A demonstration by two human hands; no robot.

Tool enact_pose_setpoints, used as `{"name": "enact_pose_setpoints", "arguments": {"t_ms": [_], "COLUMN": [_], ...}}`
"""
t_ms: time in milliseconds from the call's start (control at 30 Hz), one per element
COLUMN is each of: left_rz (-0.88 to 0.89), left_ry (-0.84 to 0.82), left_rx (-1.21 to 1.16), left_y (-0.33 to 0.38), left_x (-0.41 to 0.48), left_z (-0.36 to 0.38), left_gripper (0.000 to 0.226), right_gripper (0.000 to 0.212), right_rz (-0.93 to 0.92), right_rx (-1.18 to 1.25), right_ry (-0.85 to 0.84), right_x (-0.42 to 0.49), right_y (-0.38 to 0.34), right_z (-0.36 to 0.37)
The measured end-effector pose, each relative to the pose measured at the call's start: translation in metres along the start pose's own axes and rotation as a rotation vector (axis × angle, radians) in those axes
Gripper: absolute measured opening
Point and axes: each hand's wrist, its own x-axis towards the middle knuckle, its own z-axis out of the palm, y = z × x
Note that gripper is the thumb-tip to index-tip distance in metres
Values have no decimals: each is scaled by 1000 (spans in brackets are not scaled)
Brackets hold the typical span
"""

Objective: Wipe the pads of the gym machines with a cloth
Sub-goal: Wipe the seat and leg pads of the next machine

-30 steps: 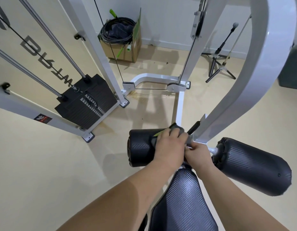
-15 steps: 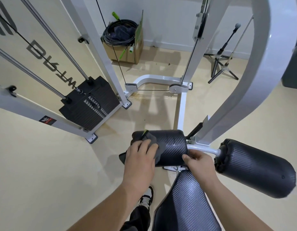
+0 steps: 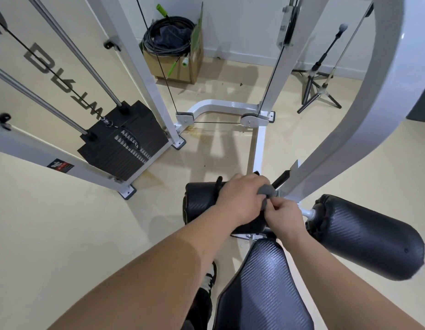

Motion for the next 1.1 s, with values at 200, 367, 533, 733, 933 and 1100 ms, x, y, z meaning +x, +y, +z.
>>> {"name": "enact_pose_setpoints", "arguments": {"t_ms": [200,367,533,733,933,1100], "left_rz": [-157,-338,53,213,-103,76], "left_ry": [148,272,52,109,374,267], "left_rx": [45,128,141,307,277,307], "left_y": [-63,-45,10,-18,-57,-34], "left_x": [-46,-49,-14,-61,-91,-88], "left_z": [-41,-34,6,9,-11,6], "left_gripper": [36,33,35,44,42,46], "right_gripper": [22,24,25,15,16,30], "right_rz": [-22,-5,-2,94,58,0], "right_rx": [102,170,231,344,208,319], "right_ry": [-12,9,20,-65,-142,-193], "right_x": [-15,-18,-20,-36,-26,-19], "right_y": [8,13,30,53,34,13], "right_z": [5,8,13,14,0,-3]}}
